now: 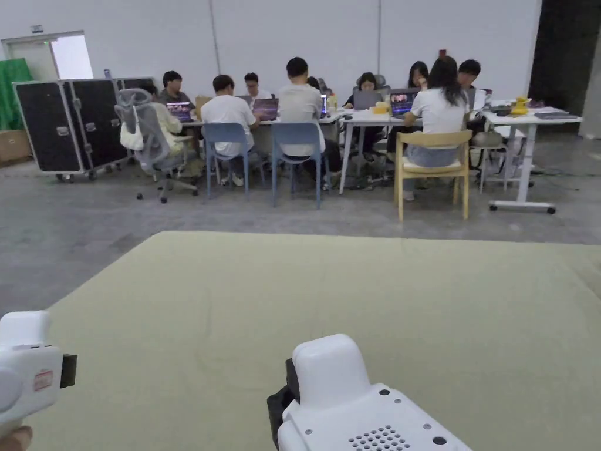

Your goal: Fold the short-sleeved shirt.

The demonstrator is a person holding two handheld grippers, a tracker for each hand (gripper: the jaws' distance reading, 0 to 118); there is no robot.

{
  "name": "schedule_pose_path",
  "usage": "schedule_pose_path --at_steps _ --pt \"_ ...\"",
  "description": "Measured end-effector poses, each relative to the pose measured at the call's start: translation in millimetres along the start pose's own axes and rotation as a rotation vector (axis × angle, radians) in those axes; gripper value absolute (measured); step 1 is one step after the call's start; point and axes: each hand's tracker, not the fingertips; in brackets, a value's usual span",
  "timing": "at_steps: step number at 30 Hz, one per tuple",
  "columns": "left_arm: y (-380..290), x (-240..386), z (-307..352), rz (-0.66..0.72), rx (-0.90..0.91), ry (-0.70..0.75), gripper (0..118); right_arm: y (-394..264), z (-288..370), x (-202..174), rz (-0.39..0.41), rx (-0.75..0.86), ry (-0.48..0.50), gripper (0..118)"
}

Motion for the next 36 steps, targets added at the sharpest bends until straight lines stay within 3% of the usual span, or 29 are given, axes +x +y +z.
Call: schedule_pose_path --at_steps 5,8,16,22,36 --pt "36.4 110.7 44.2 -0.057 0.178 -0.126 0 31.2 32.6 94.6 -0.039 0.070 -0.216 2" --pt "45.1 174.5 74.8 -0.013 0.251 -0.280 0 42.9 68.3 154.6 -0.047 0.112 -0.359 2" --pt "29.7 279.3 132.9 -0.045 0.377 -0.337 0 32.2 153.6 272.3 -0.084 0.112 -0.637 4" --pt "28.3 293.4 157.2 0.026 0.401 -0.331 0 14.4 168.6 304.6 -0.116 0.067 -0.638 5" --pt "24.7 318.3 169.7 -0.042 0.378 -0.334 0 14.1 156.2 300.6 -0.111 0.064 -0.590 6"
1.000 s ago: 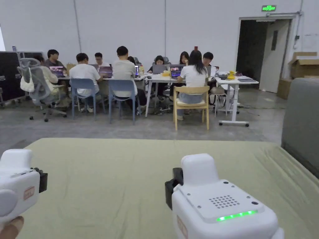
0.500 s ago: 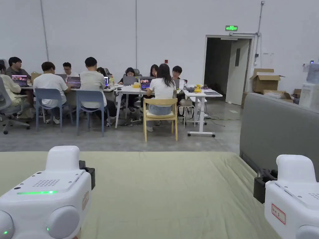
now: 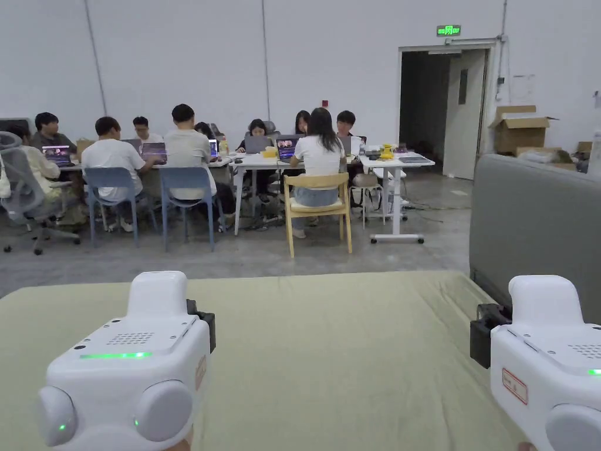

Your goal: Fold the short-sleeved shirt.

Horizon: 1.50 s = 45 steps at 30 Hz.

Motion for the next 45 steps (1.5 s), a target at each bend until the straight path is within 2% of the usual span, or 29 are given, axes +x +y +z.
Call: schedule_pose_path --at_steps 11,12,13,14,15,16,17,18,21,23,24,27,29,32,36,40,45 --pt "-0.7 -7.1 14.0 0.006 0.024 0.020 0 6.7 3.5 -14.0 0.013 0.021 0.028 8" --pt "0.8 -9.0 15.0 0.014 0.024 0.019 0 7.0 4.1 -14.9 0.016 0.029 0.028 10" --pt "2.0 -10.5 15.4 0.019 0.027 0.020 1 7.5 4.1 -14.9 0.021 0.033 0.035 30" --pt "3.2 -12.6 16.5 0.021 0.033 0.017 19 8.4 3.9 -14.5 0.023 0.033 0.050 73" --pt "4.8 -15.1 18.2 0.023 0.048 0.004 67 10.2 -0.1 -14.1 0.019 0.000 0.071 118" --pt "6.0 -17.2 19.4 0.039 0.060 0.005 118 11.2 -5.6 -13.5 -0.008 -0.071 0.083 117" --pt "7.5 -19.7 20.6 0.062 0.056 -0.008 118 12.6 -7.7 -7.1 -0.014 0.019 0.126 118" --pt "7.7 -23.7 31.8 0.112 0.145 -0.074 118 8.2 -12.4 -3.8 -0.062 -0.019 0.151 118" --pt "8.5 -23.2 34.1 0.061 0.078 -0.021 118 9.6 -3.8 -7.9 -0.127 -0.021 0.210 118" --pt "7.9 -23.2 33.2 0.022 0.083 -0.008 118 11.0 0.1 -14.2 -0.102 -0.009 0.205 118" --pt "9.6 -19.1 34.7 0.009 0.084 -0.007 118 12.9 4.2 -21.3 -0.066 0.002 0.185 118" --pt "10.2 -21.4 30.3 0.009 0.075 -0.005 118 14.2 7.6 -37.4 0.044 0.023 0.071 118" --pt "8.9 -24.7 31.8 0.025 0.071 -0.001 118 13.7 8.5 -45.4 0.074 0.027 0.018 118" --pt "7.6 -26.8 31.5 0.042 0.061 -0.002 118 11.0 7.9 -48.8 0.073 0.019 0.023 118" --pt "6.4 -26.8 32.2 0.034 0.063 0.003 118 9.6 7.7 -47.5 0.016 0.004 0.103 118" --pt "6.5 -28.0 31.8 0.034 0.070 0.009 118 10.5 7.0 -52.7 0.031 0.015 0.073 118" --pt "6.4 -27.4 29.9 0.034 0.064 0.009 118 12.7 6.6 -56.2 0.032 0.013 0.081 118"
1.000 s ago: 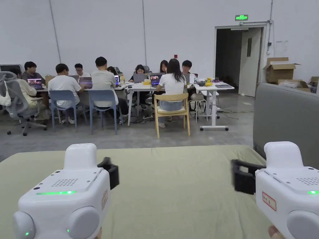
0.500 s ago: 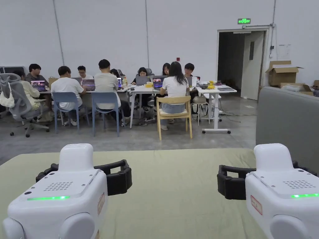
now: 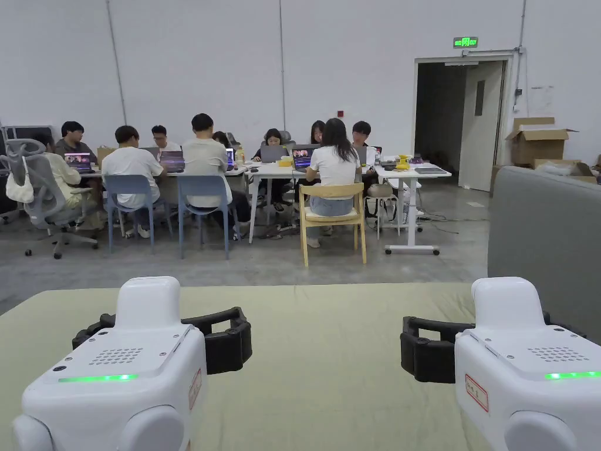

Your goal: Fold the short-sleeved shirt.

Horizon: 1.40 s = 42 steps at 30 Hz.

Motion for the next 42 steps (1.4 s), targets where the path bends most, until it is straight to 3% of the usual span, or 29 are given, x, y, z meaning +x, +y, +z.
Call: schedule_pose_path --at_steps 42 --pt "-0.1 -1.5 3.3 -0.015 -0.004 -0.012 118 6.0 6.5 -4.4 -0.012 0.017 0.016 118"
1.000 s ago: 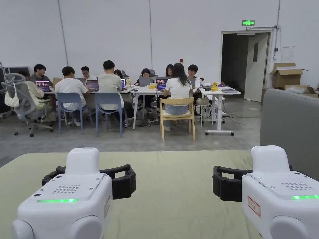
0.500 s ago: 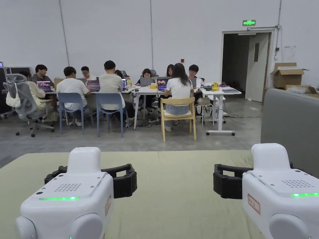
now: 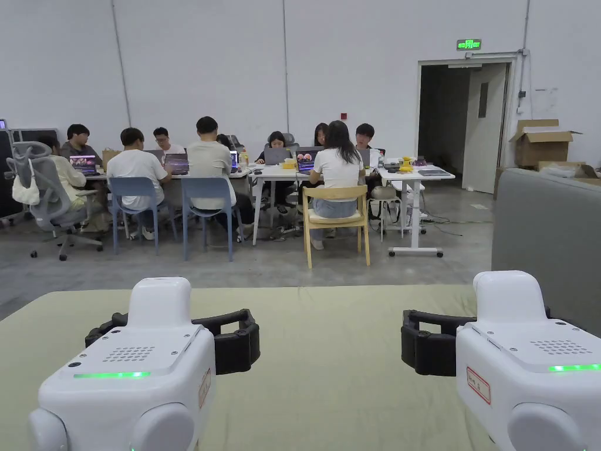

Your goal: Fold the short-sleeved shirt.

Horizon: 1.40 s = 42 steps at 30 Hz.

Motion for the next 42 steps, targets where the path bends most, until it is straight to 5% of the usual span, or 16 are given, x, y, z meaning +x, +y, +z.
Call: schedule_pose_path --at_steps 28,42 --pt "2.9 -0.4 2.8 -0.003 0.005 0.010 118 1.2 0.1 6.2 -0.050 0.001 0.006 118" --pt "2.9 -0.4 5.0 -0.009 0.008 0.004 118 -1.3 2.5 -7.8 0.011 0.007 -0.002 118"
